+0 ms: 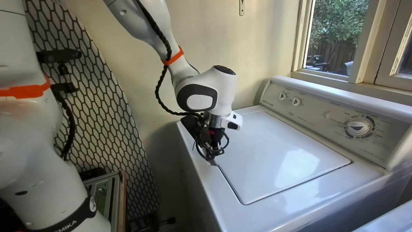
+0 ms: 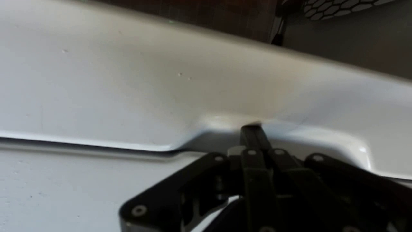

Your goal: Open the washing machine

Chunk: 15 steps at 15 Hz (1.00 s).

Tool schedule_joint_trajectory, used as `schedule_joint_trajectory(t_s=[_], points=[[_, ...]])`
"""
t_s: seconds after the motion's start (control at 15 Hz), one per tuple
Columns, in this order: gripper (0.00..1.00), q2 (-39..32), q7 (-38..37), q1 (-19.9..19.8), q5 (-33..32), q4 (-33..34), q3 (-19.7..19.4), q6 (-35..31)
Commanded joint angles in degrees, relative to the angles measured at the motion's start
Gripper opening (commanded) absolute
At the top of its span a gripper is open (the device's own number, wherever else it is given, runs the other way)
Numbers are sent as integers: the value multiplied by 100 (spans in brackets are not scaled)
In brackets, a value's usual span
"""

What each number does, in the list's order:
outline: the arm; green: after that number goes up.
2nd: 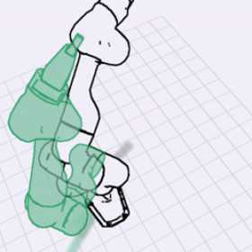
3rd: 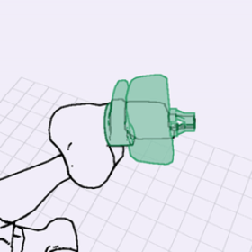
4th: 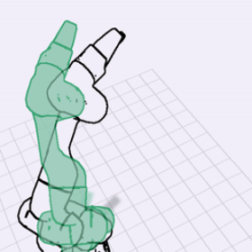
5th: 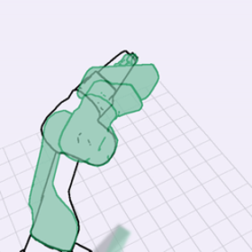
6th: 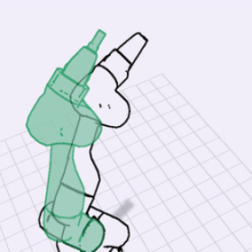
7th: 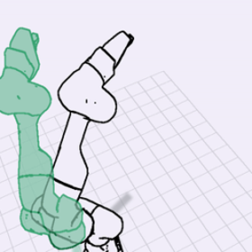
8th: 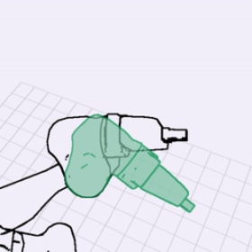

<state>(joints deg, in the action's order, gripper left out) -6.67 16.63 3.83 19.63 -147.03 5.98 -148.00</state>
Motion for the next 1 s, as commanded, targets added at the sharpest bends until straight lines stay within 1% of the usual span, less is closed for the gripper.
schedule_joint_trajectory(t_s=[0.0, 0.33, 0.53, 0.67, 0.8, 0.93], points=[[0, 6, -162, 50, -101, -428, 88, -1404], [0, 158, -34, 111, 291, -938, 296, -2656], [0, 226, 183, 144, 756, -1138, 464, -3278], [0, 130, 365, 131, 1050, -1167, 596, -3651], [0, 75, 506, 100, 1333, -1160, 757, -3899], [0, 95, 688, 32, 1659, -1118, 954, -3988]])
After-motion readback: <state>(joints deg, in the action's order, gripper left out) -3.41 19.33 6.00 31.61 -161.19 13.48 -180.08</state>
